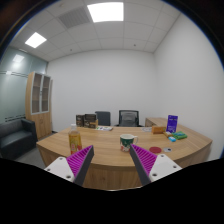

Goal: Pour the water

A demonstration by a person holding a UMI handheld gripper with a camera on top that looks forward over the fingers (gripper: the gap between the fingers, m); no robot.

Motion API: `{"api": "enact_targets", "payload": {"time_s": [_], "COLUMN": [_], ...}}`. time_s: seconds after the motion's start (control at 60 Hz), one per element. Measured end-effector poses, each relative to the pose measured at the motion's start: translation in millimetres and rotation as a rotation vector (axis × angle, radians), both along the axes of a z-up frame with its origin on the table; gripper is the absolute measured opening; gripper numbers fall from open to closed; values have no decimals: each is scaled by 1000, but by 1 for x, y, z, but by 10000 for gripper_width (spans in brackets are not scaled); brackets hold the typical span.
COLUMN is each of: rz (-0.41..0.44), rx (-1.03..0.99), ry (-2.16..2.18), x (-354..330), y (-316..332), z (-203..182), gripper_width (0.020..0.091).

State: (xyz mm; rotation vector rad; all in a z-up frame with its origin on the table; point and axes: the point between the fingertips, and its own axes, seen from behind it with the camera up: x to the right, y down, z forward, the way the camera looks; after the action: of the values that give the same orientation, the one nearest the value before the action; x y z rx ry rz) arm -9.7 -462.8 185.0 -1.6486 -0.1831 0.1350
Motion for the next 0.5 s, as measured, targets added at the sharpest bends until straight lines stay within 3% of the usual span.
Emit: {"api": "enact_targets", "payload": {"time_s": [0.233, 0.5], "rz": [72, 183], "rx": [-40, -60], "ry": [0, 28], "x": [-54, -185], "y": [15, 85], "z": [-37, -79], "gripper_width": [808, 803]}}
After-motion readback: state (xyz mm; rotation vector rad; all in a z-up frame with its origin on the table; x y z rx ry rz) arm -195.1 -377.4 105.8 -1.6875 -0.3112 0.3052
